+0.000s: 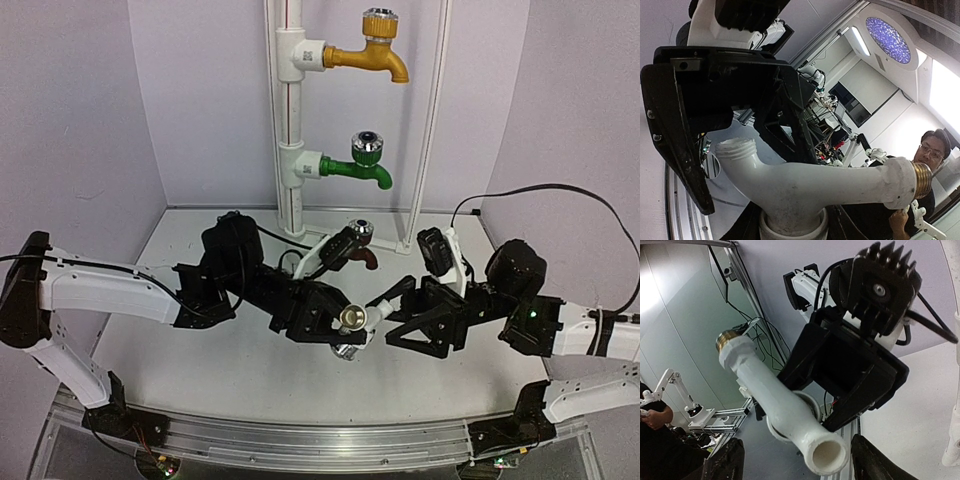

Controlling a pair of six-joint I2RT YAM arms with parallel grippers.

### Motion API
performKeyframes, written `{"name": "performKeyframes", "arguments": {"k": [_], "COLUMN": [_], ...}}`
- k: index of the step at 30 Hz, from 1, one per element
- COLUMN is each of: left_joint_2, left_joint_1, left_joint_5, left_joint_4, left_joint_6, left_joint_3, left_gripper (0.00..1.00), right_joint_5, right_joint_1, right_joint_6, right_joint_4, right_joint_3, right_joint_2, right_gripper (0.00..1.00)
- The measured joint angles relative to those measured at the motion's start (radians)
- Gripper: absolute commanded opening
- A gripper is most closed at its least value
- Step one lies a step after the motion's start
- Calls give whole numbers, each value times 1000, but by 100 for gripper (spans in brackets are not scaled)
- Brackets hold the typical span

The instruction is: Install the water faucets

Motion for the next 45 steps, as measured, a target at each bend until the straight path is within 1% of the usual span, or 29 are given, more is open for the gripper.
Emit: {"name": "performKeyframes", "arguments": {"k": [3, 5, 10, 12, 13, 14, 16, 19, 20, 21, 24, 25, 27, 28, 31, 33, 35, 38, 41, 45], "left_joint_2": [10, 11, 12, 12, 12, 12, 12, 11, 11, 10, 7, 2, -26, -55, -184, -274, -361, -452, -473, -384], "left_joint_1": [0, 0, 0, 0, 0, 0, -1, -3, -4, -5, -1, 2, 21, 35, 89, 112, 117, 117, 118, 112], "left_joint_5": [2, 3, 7, 7, 8, 10, 20, 34, 35, 32, 15, 2, -51, -85, -201, -284, -374, -463, -499, -495], "left_joint_4": [0, -1, 10, 10, 13, 15, 24, 47, 54, 59, 61, 61, 66, 68, 38, -12, -78, -137, -151, -170], "left_joint_6": [0, 0, 0, 0, 0, 0, 0, -6, -6, -5, -9, -11, -13, -15, -27, -26, -21, -10, -1, 1], "left_joint_3": [0, 0, 0, 0, 0, 0, 0, 2, 3, 3, -2, -10, -54, -98, -259, -334, -376, -388, -378, -323], "left_gripper": [0, 0, 0, 0, 0, 0, 0, 1, 6, 18, 66, 74, 94, 99, 100, 100, 100, 100, 99, 95], "right_joint_5": [2, -1, -21, -35, -41, -46, -59, -73, -74, -72, -48, -31, 15, 36, 116, 159, 211, 284, 322, 346], "right_joint_1": [0, 0, 0, 3, 5, 6, 8, 9, 9, 10, 10, 10, 10, 11, 15, 16, 17, 18, 18, 24], "right_joint_6": [2, 12, 40, 47, 51, 52, 64, 79, 87, 93, 108, 111, 116, 114, 72, 30, -24, -94, -133, -155], "right_joint_4": [30, 54, 121, 141, 149, 158, 183, 218, 227, 236, 266, 272, 271, 263, 165, 95, -16, -173, -266, -314], "right_joint_3": [11, 17, 28, 28, 28, 28, 28, 25, 24, 22, 5, -4, -27, -40, -59, -57, -45, -9, 12, 29], "right_joint_2": [16, 26, 67, 83, 90, 95, 103, 107, 107, 107, 105, 101, 82, 67, -2, -31, -52, -28, 22, 97], "right_gripper": [58, 49, 44, 38, 32, 23, 1, 0, 0, 0, 0, 0, 0, 0, 0, 0, 0, 0, 0, 0]}}
